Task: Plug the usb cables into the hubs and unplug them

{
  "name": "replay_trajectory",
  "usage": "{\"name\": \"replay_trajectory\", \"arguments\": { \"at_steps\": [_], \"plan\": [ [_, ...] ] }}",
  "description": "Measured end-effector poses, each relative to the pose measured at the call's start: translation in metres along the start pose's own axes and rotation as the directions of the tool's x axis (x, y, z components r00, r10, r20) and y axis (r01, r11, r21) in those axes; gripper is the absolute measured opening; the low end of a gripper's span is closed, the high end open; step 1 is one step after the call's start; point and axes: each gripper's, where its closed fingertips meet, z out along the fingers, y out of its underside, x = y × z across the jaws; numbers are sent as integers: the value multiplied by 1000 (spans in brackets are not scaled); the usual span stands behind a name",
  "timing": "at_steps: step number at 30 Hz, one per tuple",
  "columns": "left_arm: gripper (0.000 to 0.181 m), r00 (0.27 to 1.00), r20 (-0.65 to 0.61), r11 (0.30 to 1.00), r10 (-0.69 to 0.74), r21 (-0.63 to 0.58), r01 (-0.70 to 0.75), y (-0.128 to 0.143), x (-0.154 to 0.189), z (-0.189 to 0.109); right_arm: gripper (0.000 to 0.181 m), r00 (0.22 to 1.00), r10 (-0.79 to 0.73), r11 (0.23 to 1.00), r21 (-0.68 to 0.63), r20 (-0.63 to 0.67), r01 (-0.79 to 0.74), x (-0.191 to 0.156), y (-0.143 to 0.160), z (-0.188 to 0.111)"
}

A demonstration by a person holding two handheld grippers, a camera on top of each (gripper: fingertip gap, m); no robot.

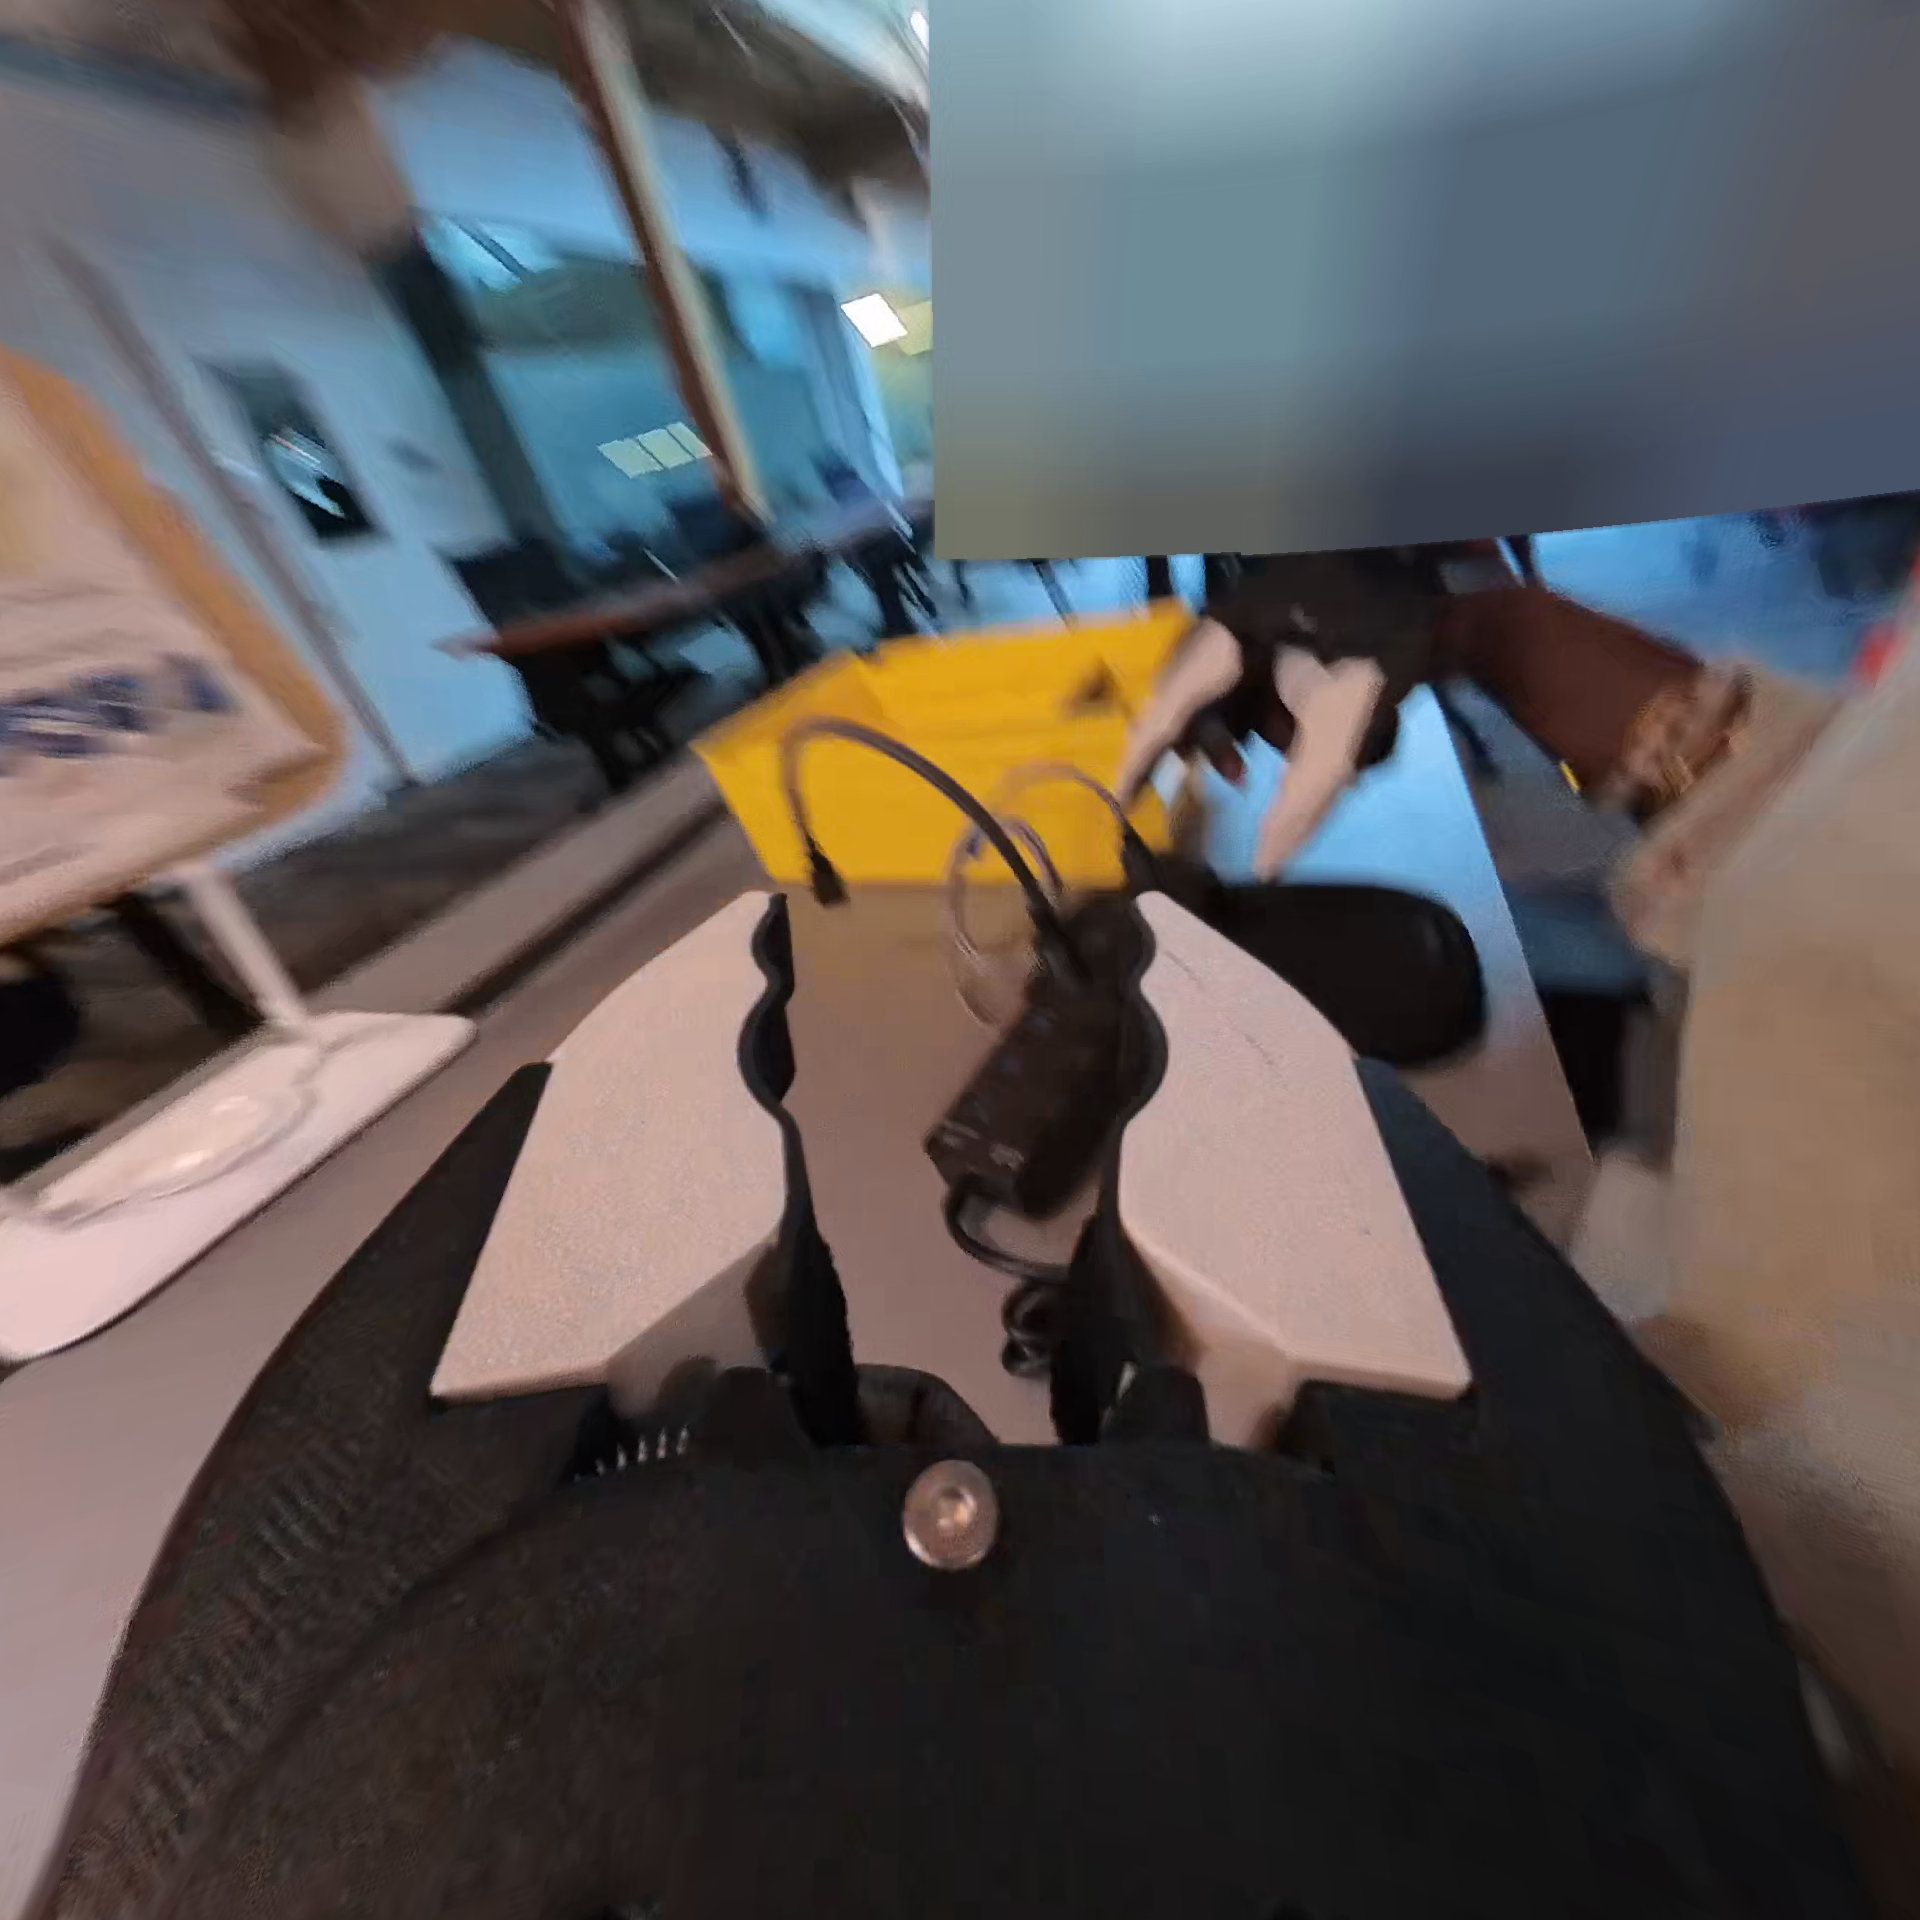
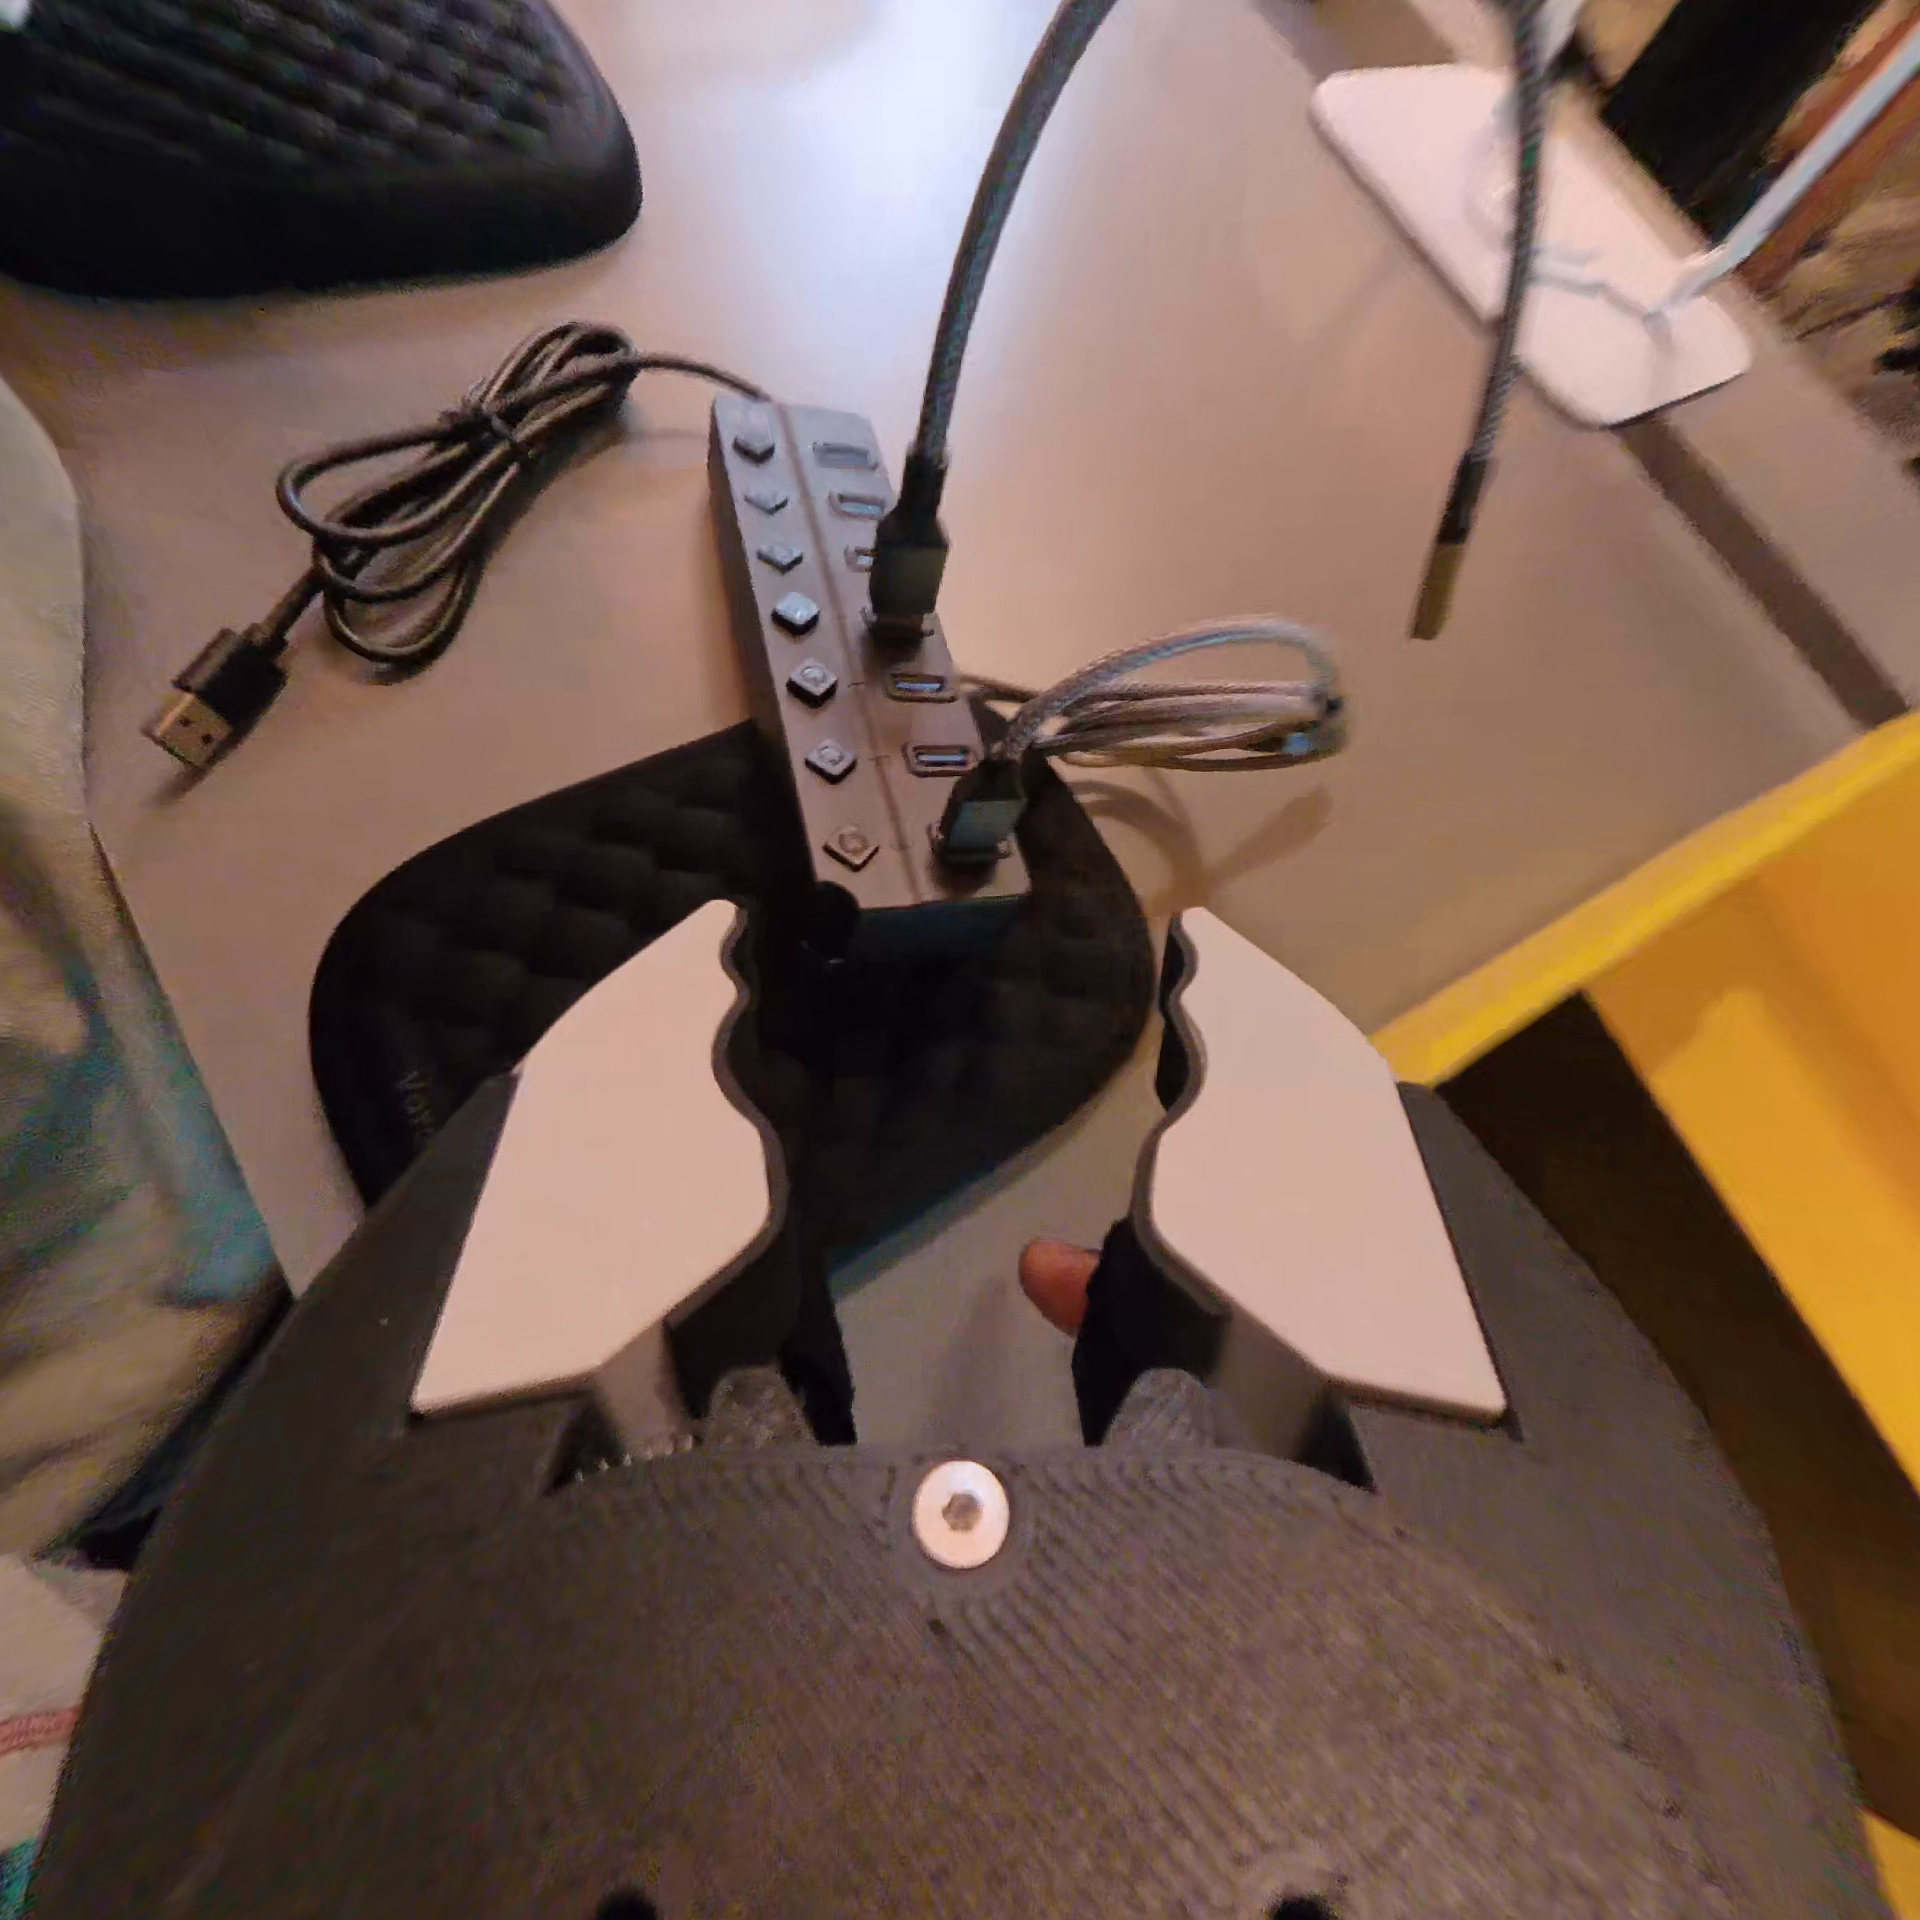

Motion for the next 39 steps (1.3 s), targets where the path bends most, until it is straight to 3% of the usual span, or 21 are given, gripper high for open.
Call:
{"name": "replay_trajectory", "arguments": {
  "at_steps": [2, 3, 5, 6, 7, 9, 11, 13, 15, 17, 19, 20, 23, 26, 29, 31, 35, 39],
  "plan": [
    [58, 977, 198, 977, -83, 207, 42, -23, -26, -34, 86, 995, -18, 997, 70, -102, 25, 12, -16, -19],
    [52, 924, 357, 948, -138, 316, 19, -34, -49, -60, 96, 977, -27, 990, 130, -210, 55, 25, -29, -29],
    [43, 655, 703, 865, -276, 479, -150, -52, -97, -133, 108, 874, -15, 946, 277, -485, 170, 58, -63, -61],
    [43, 519, 794, 840, -318, 490, -234, -54, -106, -167, 111, 812, 19, 900, 364, -583, 240, 67, -82, -79],
    [43, 430, 843, 839, -323, 465, -282, -54, -108, -188, 110, 766, 64, 838, 451, -640, 307, 68, -100, -96],
    [43, 371, 878, 861, -304, 419, -287, -52, -113, -206, 107, 741, 143, 715, 586, -656, 381, 60, -124, -118],
    [42, 402, 869, 897, -288, 392, -205, -47, -121, -203, 96, 768, 149, 659, 641, -623, 393, 49, -136, -120],
    [42, 505, 821, 942, -267, 334, -43, -31, -126, -184, 79, 821, 51, 674, 626, -569, 392, 34, -140, -104],
    [42, 672, 701, 961, -240, 269, 63, -24, -116, -154, 90, 863, -59, 735, 563, -502, 377, 23, -133, -80],
    [42, 831, 516, 972, -208, 201, 119, -22, -91, -119, 112, 932, -117, 816, 502, -343, 287, 9, -118, -52],
    [43, 928, 322, 981, -186, 118, 156, -15, -60, -86, 120, 985, -116, 879, 449, -127, 162, -13, -101, -27],
    [44, 955, 248, 987, -160, 70, 147, -9, -46, -71, 123, 990, -109, 904, 407, -85, 134, -16, -92, -18],
    [44, 986, 156, 997, -53, -47, 61, 14, -22, -37, 124, 992, -98, 956, 270, -78, 116, -11, -70, 4],
    [44, 993, 116, 995, -9, -100, 21, 32, -9, -13, 121, 995, -94, 985, 150, 14, 91, -22, -65, 30],
    [44, 991, 133, 998, -23, -61, 32, 31, -6, -1, 94, 995, -43, 994, -101, 87, 51, -25, -46, 53],
    [44, 987, 163, 999, -14, -36, 20, 28, -8, 2, 86, 995, -49, 967, -246, 87, 69, -20, -33, 62],
    [43, 975, 223, 1000, 14, -4, -14, 29, -15, 2, 78, 985, -145, 911, -374, 98, 171, -13, -26, 67],
    [41, 952, 289, 987, -102, 153, 59, 24, -31, -7, 69, 978, -176, 808, -550, 116, 210, -6, -14, 58]
  ]
}}
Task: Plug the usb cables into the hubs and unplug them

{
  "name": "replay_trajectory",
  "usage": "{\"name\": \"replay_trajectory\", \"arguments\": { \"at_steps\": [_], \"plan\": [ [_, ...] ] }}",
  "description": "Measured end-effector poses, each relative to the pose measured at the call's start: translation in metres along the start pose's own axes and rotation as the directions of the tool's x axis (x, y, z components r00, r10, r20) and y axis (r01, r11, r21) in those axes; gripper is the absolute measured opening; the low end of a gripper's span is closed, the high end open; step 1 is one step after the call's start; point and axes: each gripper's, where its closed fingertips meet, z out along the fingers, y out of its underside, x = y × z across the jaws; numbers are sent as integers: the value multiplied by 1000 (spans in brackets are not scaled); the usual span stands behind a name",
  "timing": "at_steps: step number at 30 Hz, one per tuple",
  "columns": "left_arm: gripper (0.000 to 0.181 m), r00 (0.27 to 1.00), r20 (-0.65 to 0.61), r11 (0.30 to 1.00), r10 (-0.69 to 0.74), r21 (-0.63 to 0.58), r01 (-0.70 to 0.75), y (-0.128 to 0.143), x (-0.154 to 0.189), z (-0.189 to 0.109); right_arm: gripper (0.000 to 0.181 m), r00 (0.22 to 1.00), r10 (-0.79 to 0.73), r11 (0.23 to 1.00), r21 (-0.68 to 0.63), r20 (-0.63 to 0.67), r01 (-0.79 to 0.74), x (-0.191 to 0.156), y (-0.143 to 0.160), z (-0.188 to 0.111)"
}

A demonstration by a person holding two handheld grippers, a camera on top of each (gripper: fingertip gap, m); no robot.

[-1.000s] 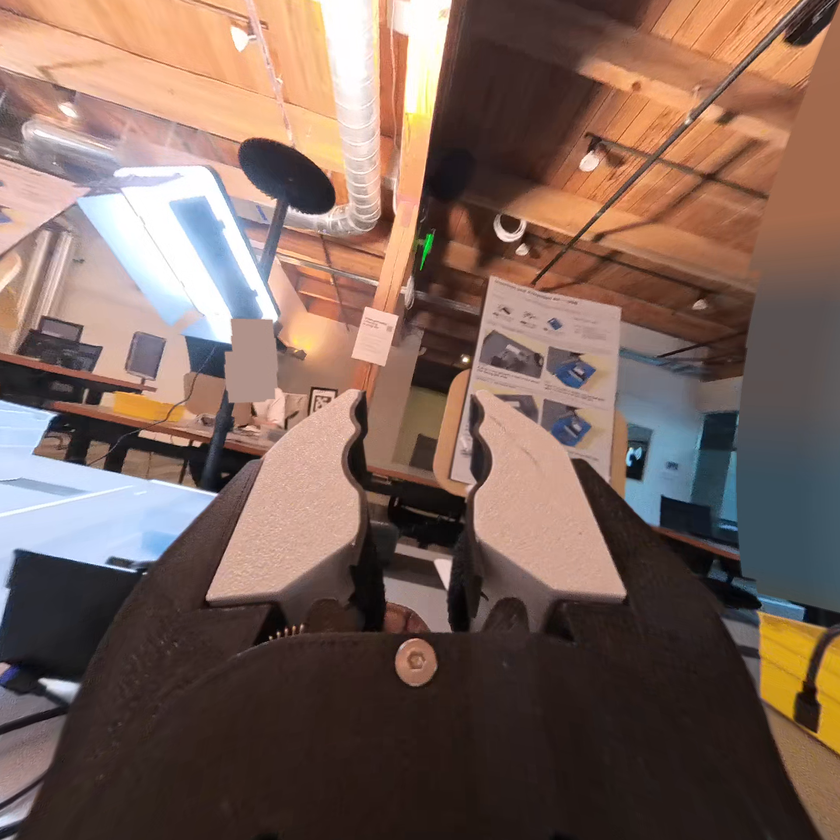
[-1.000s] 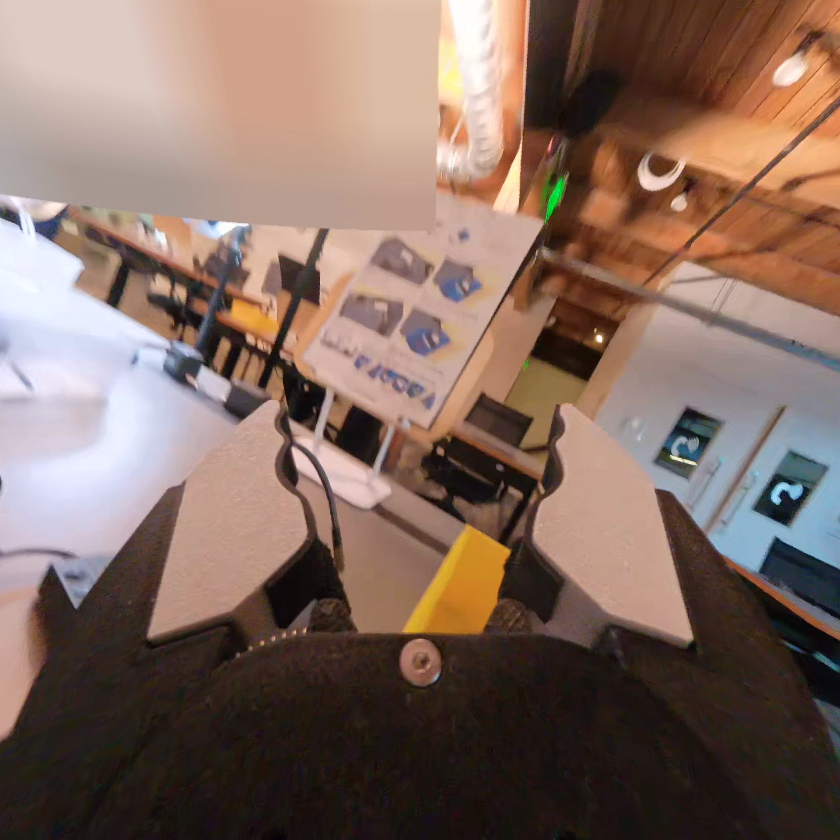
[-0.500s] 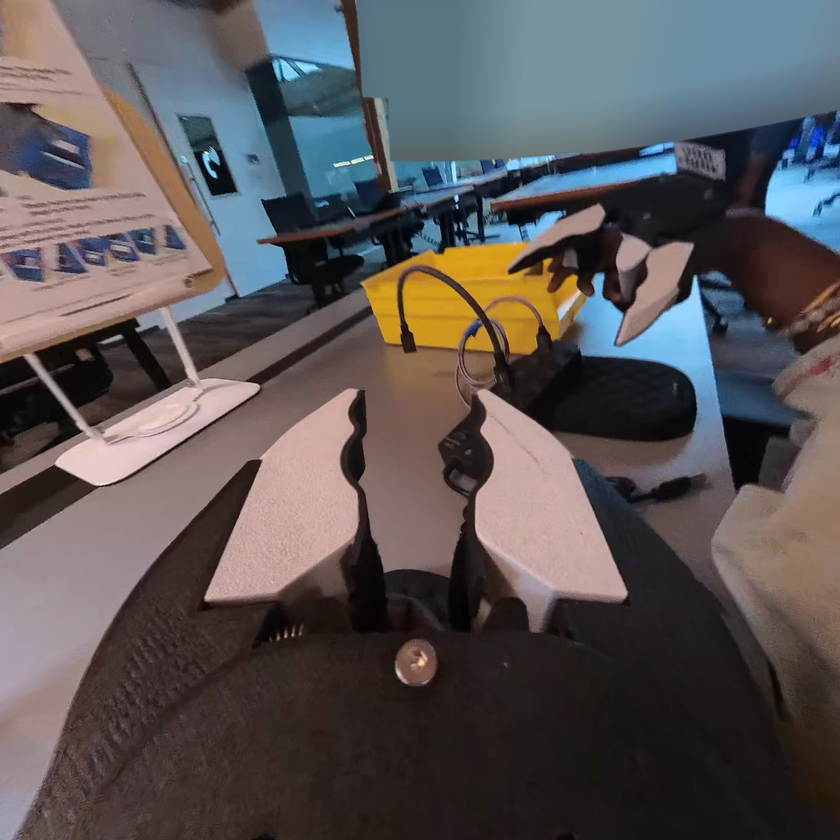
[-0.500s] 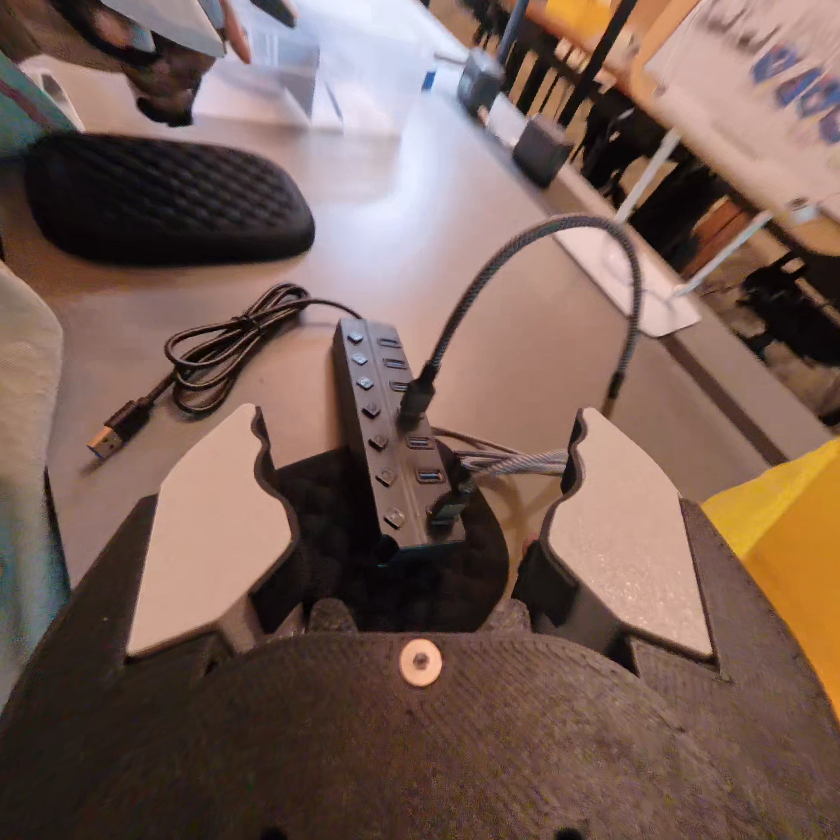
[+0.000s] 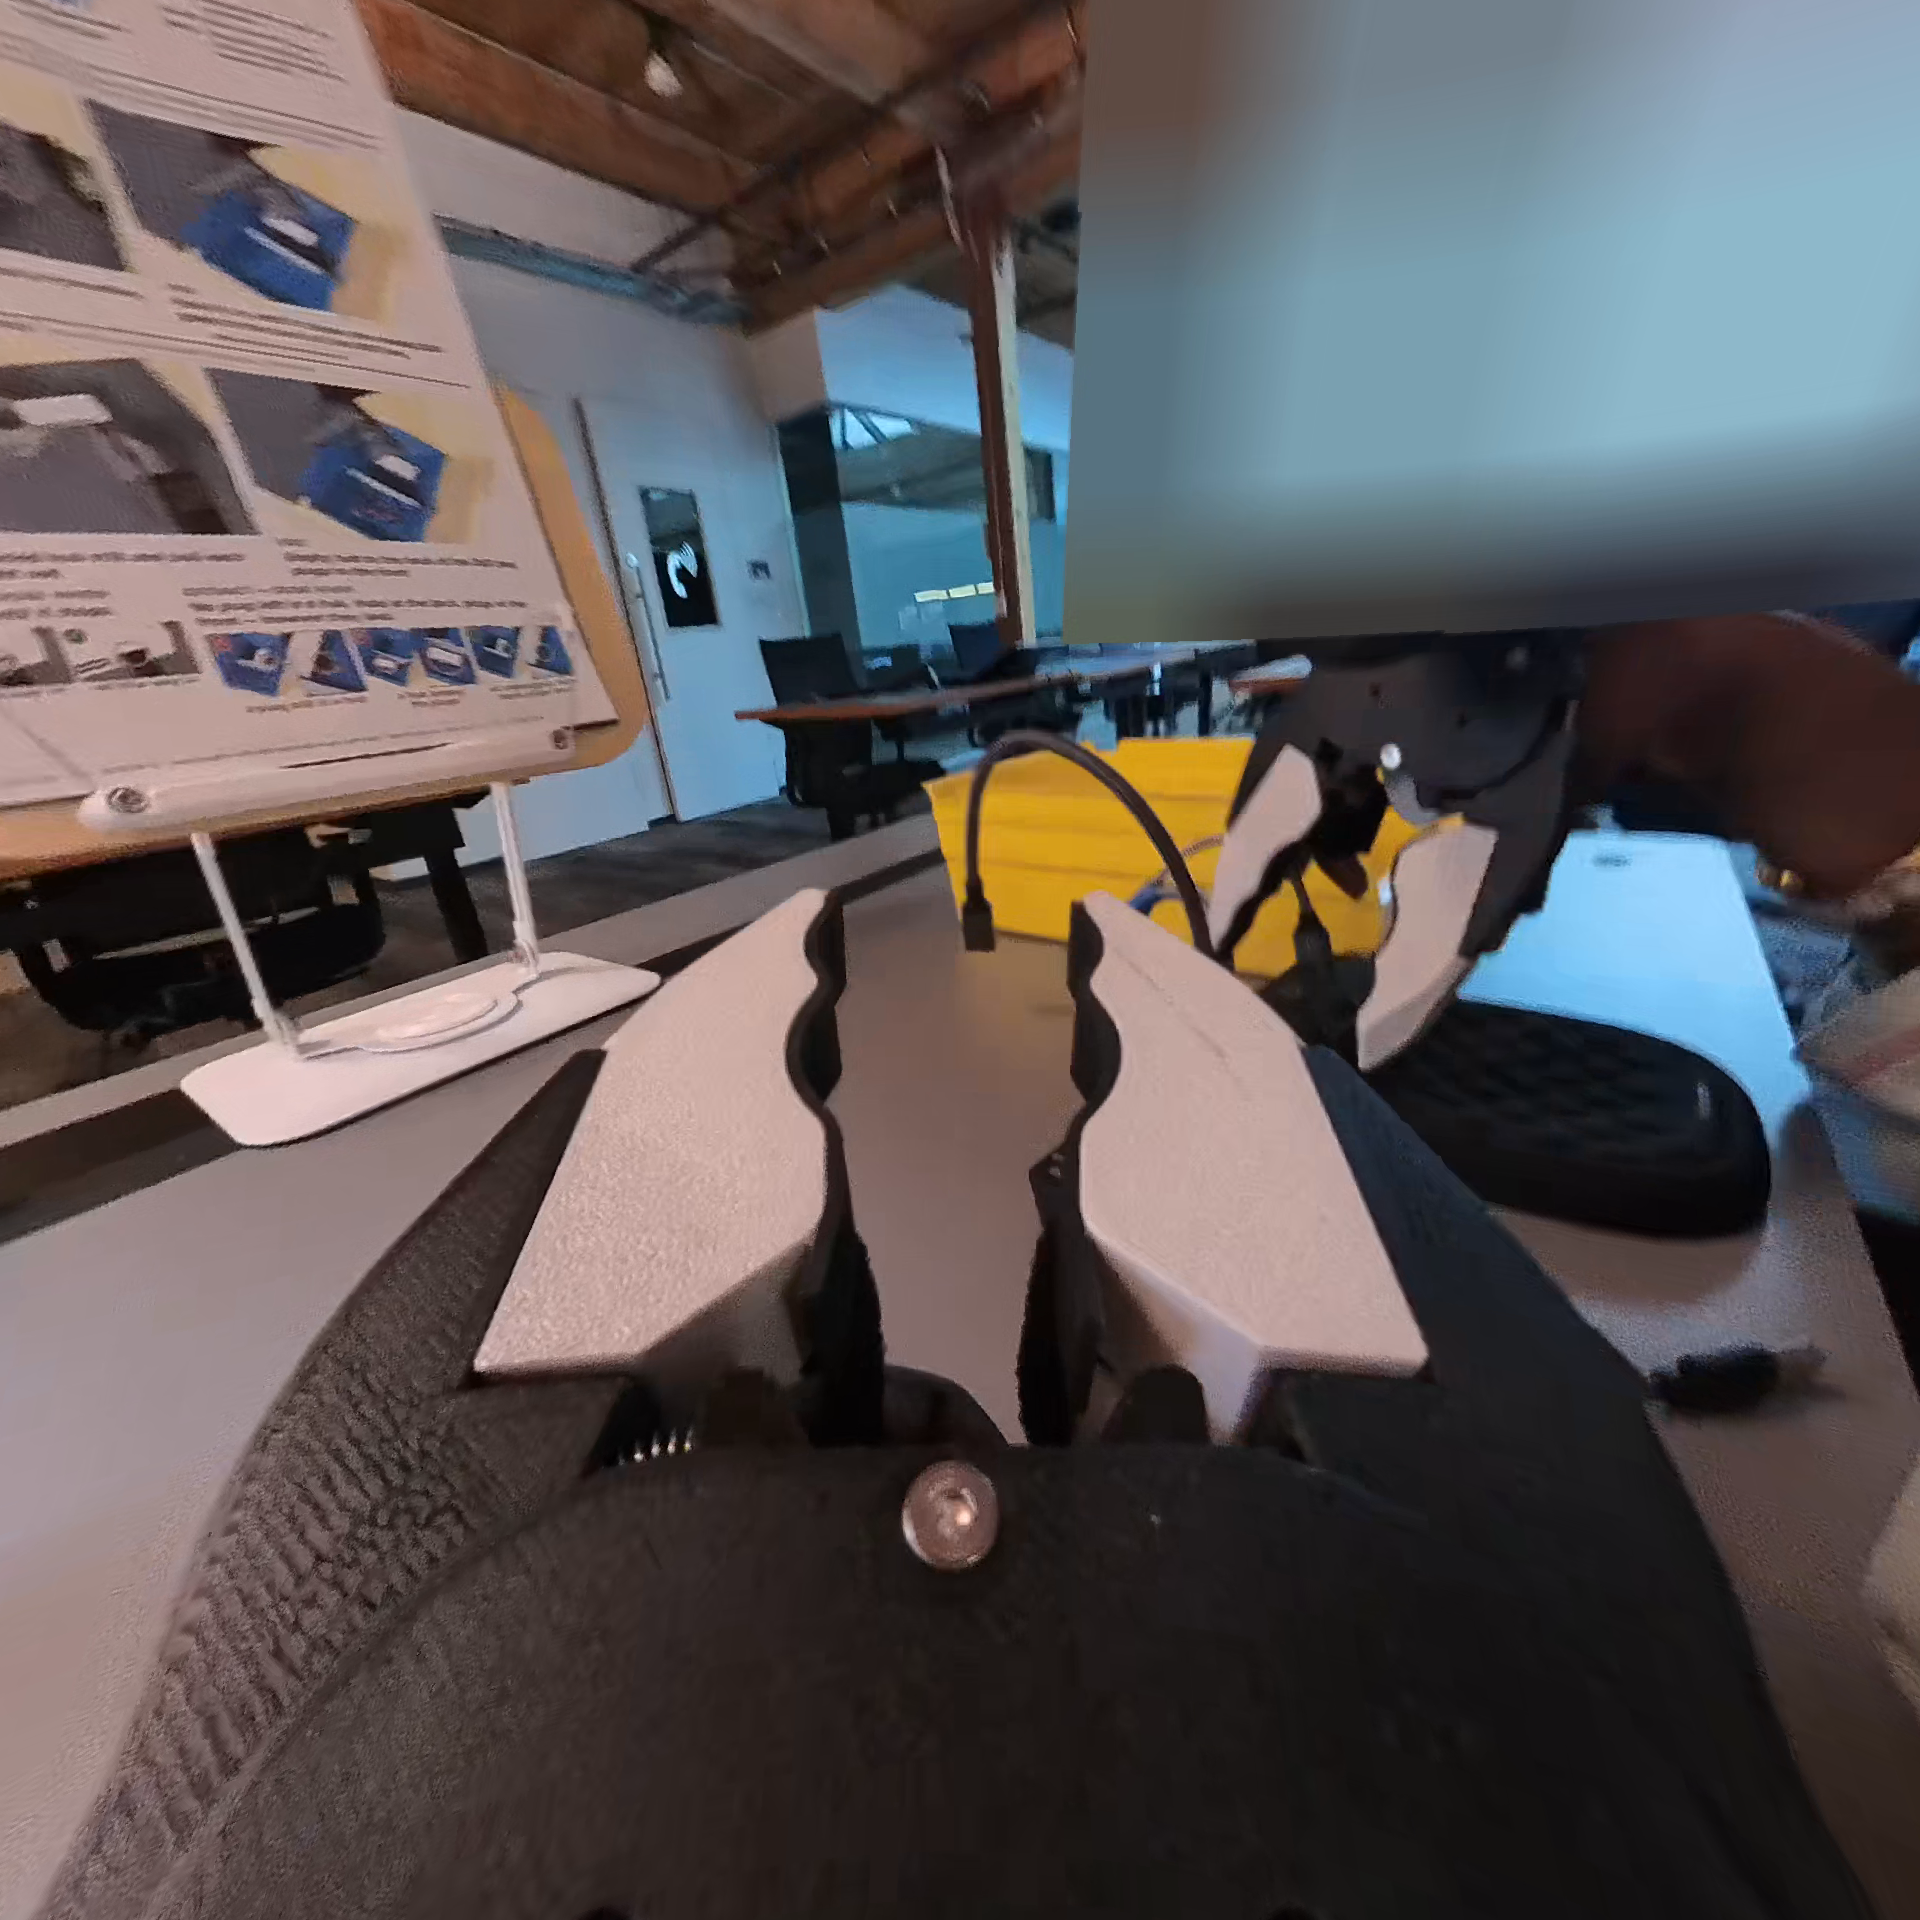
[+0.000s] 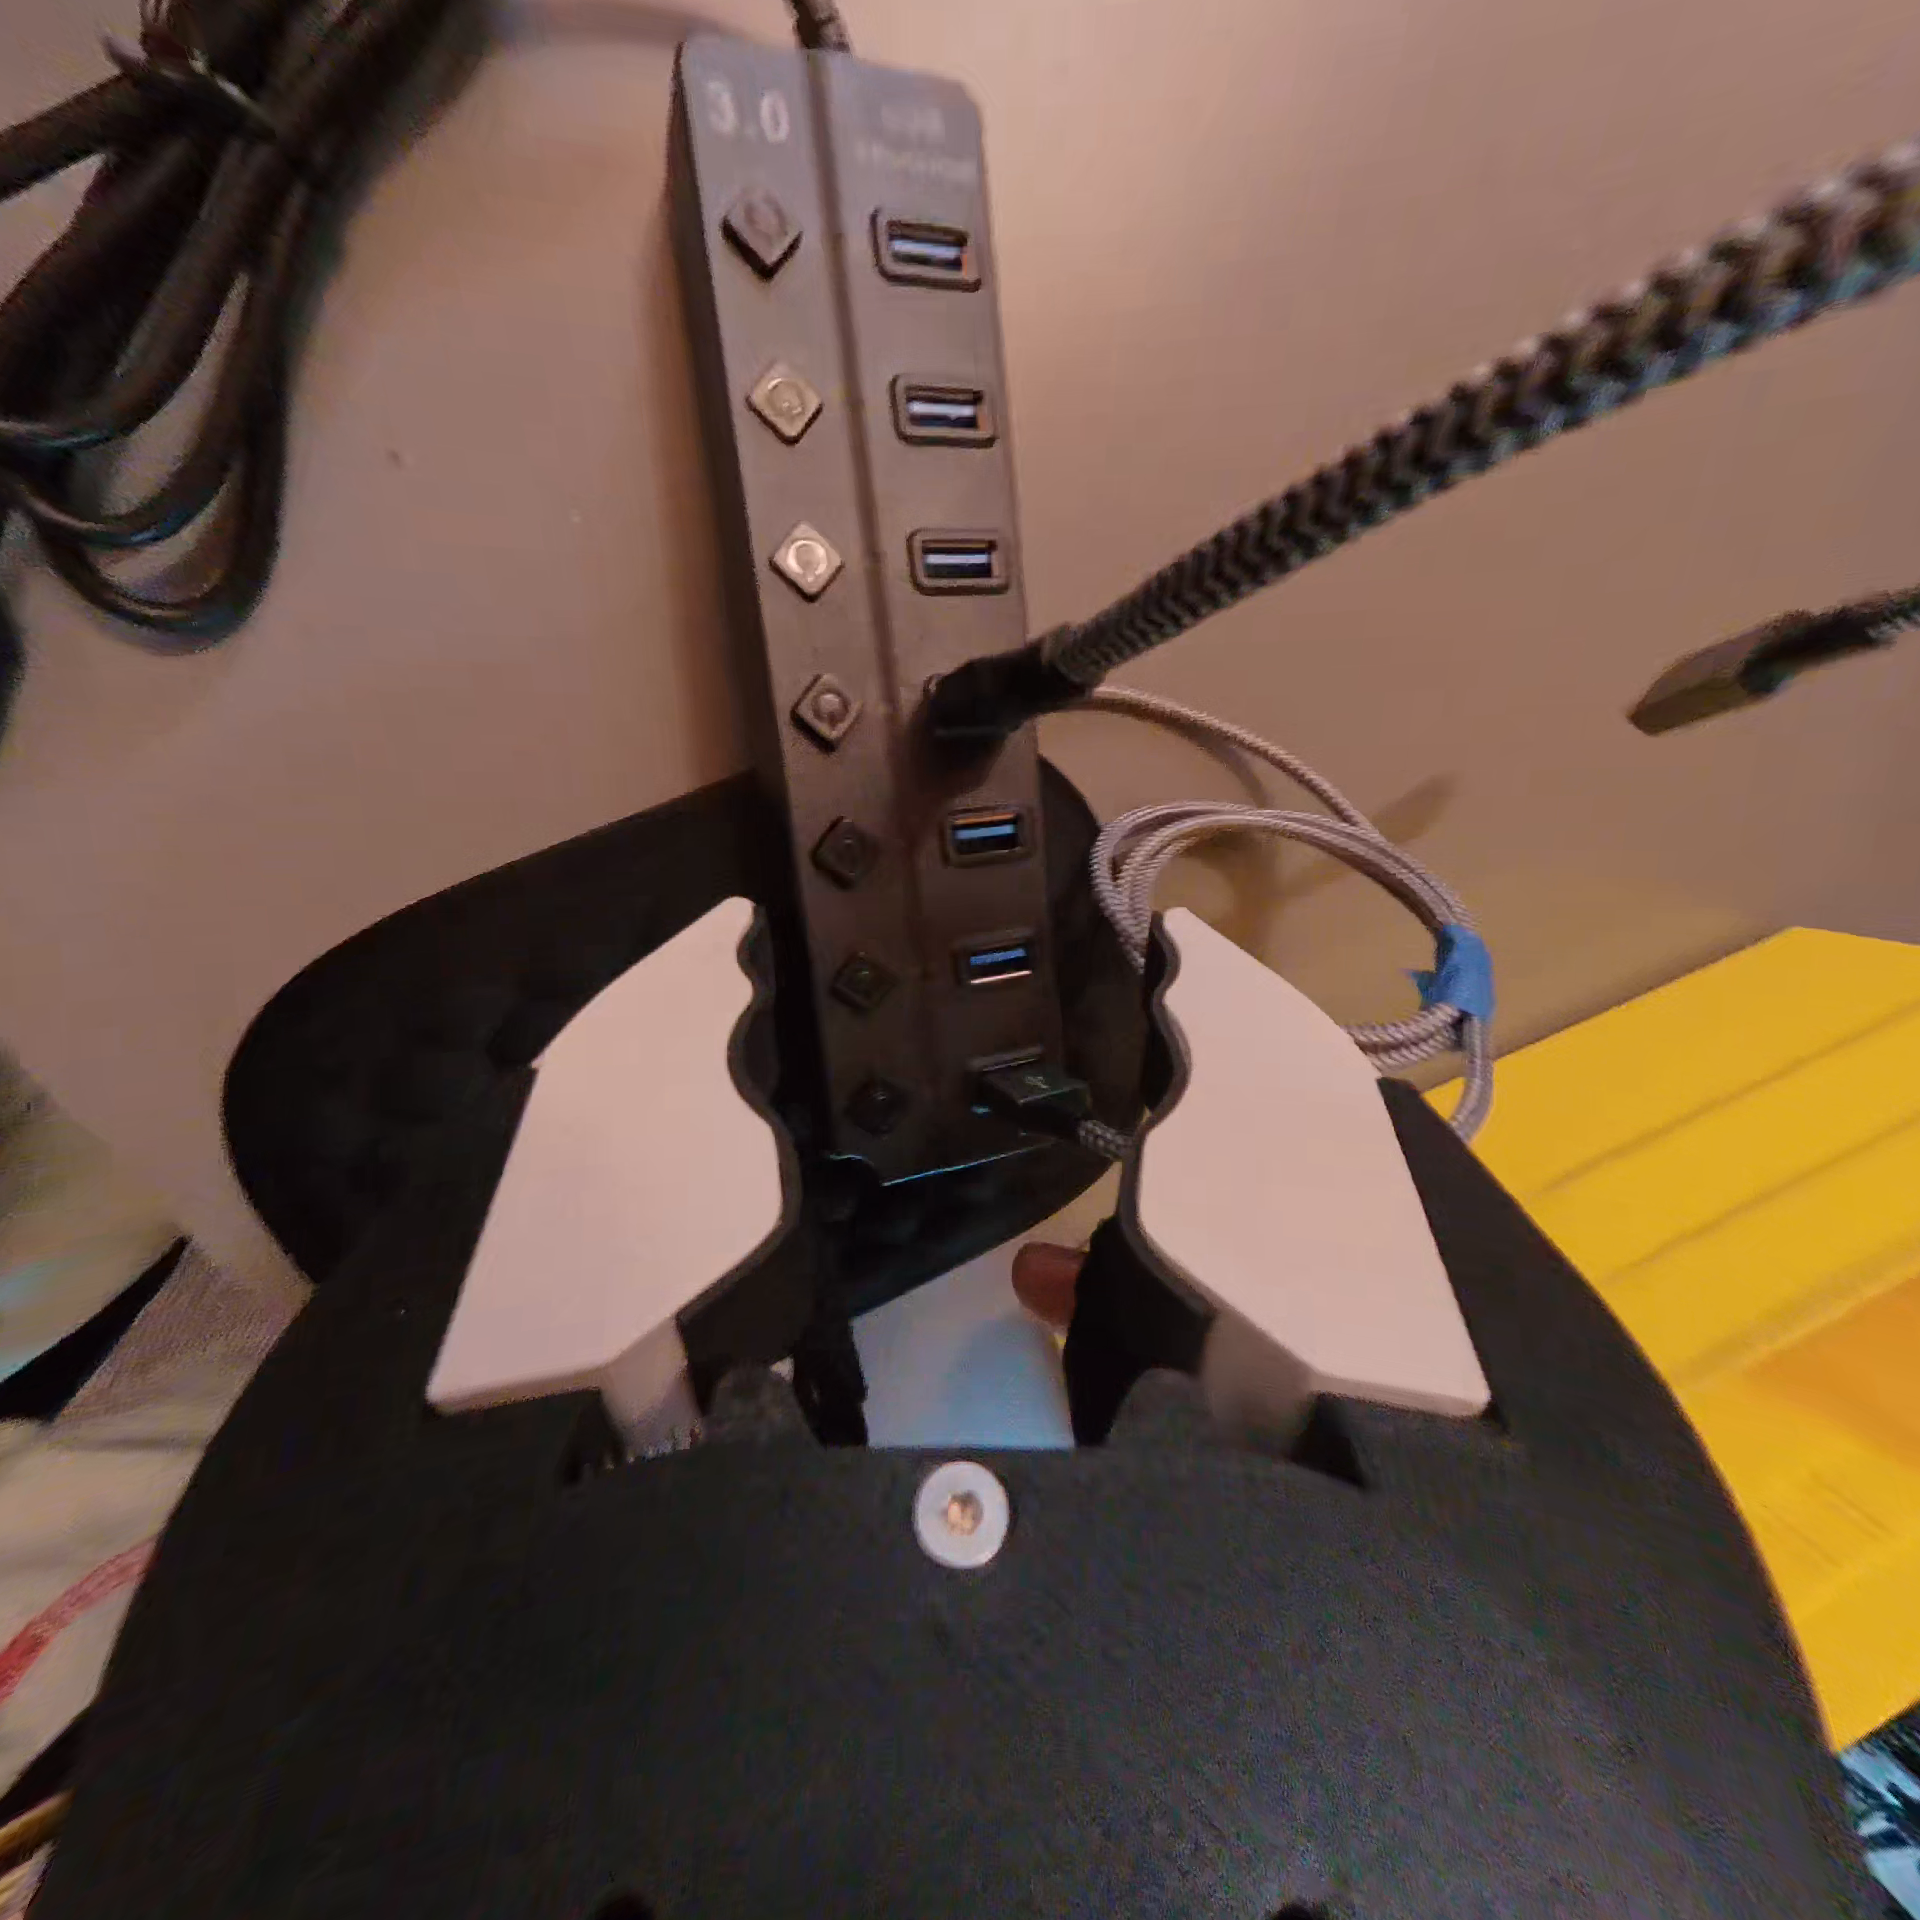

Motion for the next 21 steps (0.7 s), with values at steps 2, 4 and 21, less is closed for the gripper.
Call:
{"name": "replay_trajectory", "arguments": {
  "at_steps": [2, 4, 21],
  "plan": [
    [41, 998, 34, 998, -51, 35, 50, -3, -10, -4, 72, 998, -6, 999, -35, 61, 8, -7, -1, 3],
    [40, 996, 30, 994, -89, 73, 86, -7, -14, -8, 73, 997, -9, 998, -68, 78, 14, -6, 1, 11],
    [39, 993, 48, 988, -104, 120, 97, -11, -20, -14, 56, 927, -321, 935, 88, -195, 343, 7, -17, -10]
  ]
}}
